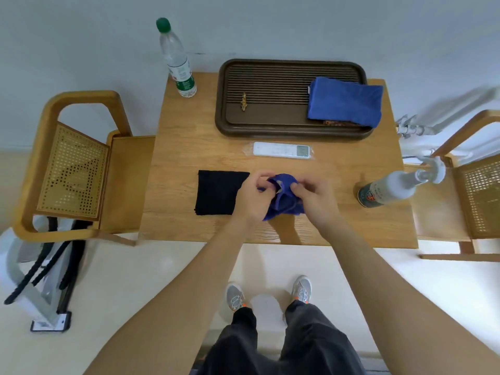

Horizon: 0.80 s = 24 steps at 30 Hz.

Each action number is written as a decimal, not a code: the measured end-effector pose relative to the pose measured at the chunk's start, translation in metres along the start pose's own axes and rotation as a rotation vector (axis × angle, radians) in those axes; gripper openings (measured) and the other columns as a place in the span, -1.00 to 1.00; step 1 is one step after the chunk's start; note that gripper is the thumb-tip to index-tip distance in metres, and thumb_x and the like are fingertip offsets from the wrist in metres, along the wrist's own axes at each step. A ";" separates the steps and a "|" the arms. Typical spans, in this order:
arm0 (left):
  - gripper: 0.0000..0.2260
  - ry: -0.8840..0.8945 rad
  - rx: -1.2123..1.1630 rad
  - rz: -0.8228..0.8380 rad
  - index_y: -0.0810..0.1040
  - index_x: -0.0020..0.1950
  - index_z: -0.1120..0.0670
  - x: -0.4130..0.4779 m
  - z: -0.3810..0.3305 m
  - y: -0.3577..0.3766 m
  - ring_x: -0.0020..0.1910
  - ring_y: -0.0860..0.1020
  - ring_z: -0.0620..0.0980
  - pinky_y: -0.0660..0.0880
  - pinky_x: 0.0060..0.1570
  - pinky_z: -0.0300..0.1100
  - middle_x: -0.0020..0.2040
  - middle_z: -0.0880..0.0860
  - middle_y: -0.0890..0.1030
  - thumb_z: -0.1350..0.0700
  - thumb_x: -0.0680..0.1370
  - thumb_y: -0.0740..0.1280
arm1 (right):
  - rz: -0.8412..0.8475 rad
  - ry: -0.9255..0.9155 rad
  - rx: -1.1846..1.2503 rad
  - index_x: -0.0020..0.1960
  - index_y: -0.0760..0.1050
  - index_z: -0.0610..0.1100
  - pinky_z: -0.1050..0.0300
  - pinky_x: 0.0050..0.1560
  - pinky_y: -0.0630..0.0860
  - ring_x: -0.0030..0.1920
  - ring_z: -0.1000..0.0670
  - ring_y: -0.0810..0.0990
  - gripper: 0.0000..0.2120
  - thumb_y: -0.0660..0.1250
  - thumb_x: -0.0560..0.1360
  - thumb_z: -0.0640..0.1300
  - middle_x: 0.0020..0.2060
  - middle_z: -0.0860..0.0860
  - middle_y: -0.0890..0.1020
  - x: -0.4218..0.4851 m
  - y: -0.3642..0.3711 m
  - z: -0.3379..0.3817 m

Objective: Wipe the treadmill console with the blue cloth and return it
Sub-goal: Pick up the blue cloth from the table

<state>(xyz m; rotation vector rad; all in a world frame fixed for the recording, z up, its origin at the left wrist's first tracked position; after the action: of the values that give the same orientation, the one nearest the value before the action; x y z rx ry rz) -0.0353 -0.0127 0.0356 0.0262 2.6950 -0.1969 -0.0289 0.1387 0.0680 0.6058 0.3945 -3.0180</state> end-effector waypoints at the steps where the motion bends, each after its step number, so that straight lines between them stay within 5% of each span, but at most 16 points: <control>1: -0.74 0.089 0.103 0.028 0.59 0.21 -0.02 -0.005 -0.010 0.002 -0.09 0.59 -0.11 0.58 -0.09 -0.25 -0.02 -0.01 0.58 0.23 0.56 0.38 | 0.003 0.052 0.079 -0.15 0.58 -0.19 0.20 -0.17 0.49 -0.28 0.10 0.56 -0.80 0.23 0.59 -0.27 -0.29 -0.05 0.59 -0.003 -0.002 0.008; 4: -0.80 0.248 0.333 -0.027 0.57 0.06 -0.16 -0.015 -0.032 -0.001 -0.04 0.51 -0.17 0.50 -0.05 -0.29 0.04 -0.08 0.52 0.11 0.52 0.45 | 0.025 0.078 0.137 -0.22 0.48 -0.24 0.06 -0.12 0.37 -0.26 -0.01 0.44 -0.82 0.25 0.50 -0.16 -0.29 -0.06 0.51 -0.009 -0.007 0.039; 7: -0.93 0.200 0.292 -0.045 0.60 -0.04 -0.03 -0.025 -0.040 -0.012 -0.09 0.57 -0.16 0.51 -0.08 -0.22 -0.05 -0.10 0.62 0.06 0.52 0.46 | 0.130 0.071 0.104 -0.21 0.45 -0.25 0.01 -0.15 0.32 -0.25 -0.11 0.37 -0.75 0.27 0.31 -0.04 -0.30 -0.12 0.46 -0.012 0.001 0.084; 11: -0.85 0.153 0.357 -0.039 0.58 -0.04 -0.02 -0.052 -0.031 -0.030 -0.13 0.62 -0.04 0.58 -0.09 -0.07 -0.16 -0.07 0.66 0.03 0.45 0.47 | 0.302 0.130 0.050 -0.21 0.47 -0.10 0.04 0.00 0.34 -0.18 -0.07 0.43 -0.83 0.21 0.55 -0.21 -0.24 -0.06 0.49 -0.010 0.020 0.131; 13: -0.91 0.111 0.344 -0.129 0.56 -0.09 0.01 -0.070 -0.021 -0.051 -0.23 0.58 -0.01 0.53 -0.18 -0.04 -0.24 -0.03 0.62 0.08 0.44 0.41 | 0.397 0.043 0.094 -0.26 0.49 -0.07 0.04 -0.08 0.36 -0.26 -0.05 0.44 -0.82 0.22 0.50 -0.20 -0.30 -0.03 0.51 -0.015 0.033 0.156; 16: -0.87 0.009 0.095 -0.277 0.48 -0.24 0.18 -0.106 -0.002 -0.092 -0.37 0.42 -0.08 0.35 -0.27 -0.19 -0.37 -0.04 0.47 0.23 0.52 0.32 | 0.529 -0.100 -0.038 -0.42 0.26 -0.08 0.02 -0.24 0.22 -0.40 -0.05 0.27 -0.75 0.24 0.38 -0.15 -0.44 -0.01 0.34 -0.027 0.064 0.185; 19: -0.73 -0.011 -0.174 -0.541 0.46 -0.17 0.36 -0.158 0.015 -0.152 -0.20 0.38 -0.01 0.30 -0.10 -0.08 -0.23 0.08 0.43 0.12 0.41 0.27 | 0.620 -0.198 -0.158 -0.34 0.17 -0.05 0.02 -0.23 0.16 -0.36 -0.02 0.22 -0.70 0.24 0.48 -0.13 -0.39 -0.01 0.26 -0.042 0.115 0.200; 24: -0.84 -0.062 -0.615 -0.917 0.54 -0.15 0.14 -0.258 0.057 -0.238 -0.30 0.48 -0.11 0.41 -0.17 -0.16 -0.31 -0.04 0.56 0.24 0.52 0.17 | 0.759 -0.368 -0.395 -0.26 0.26 -0.05 0.05 -0.26 0.20 -0.28 -0.01 0.27 -0.74 0.13 0.61 -0.13 -0.32 -0.05 0.30 -0.087 0.235 0.200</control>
<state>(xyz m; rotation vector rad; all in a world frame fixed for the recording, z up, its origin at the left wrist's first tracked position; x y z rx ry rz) 0.2105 -0.2532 0.1258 -1.3560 2.3850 0.3624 -0.0026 -0.1403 0.2234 0.1110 0.5578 -2.1740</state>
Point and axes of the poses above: each hand's wrist, its own x-axis towards the middle knuckle, its own y-axis out of the palm, z = x × y, the point moved 8 cm from there along x, towards the middle knuckle
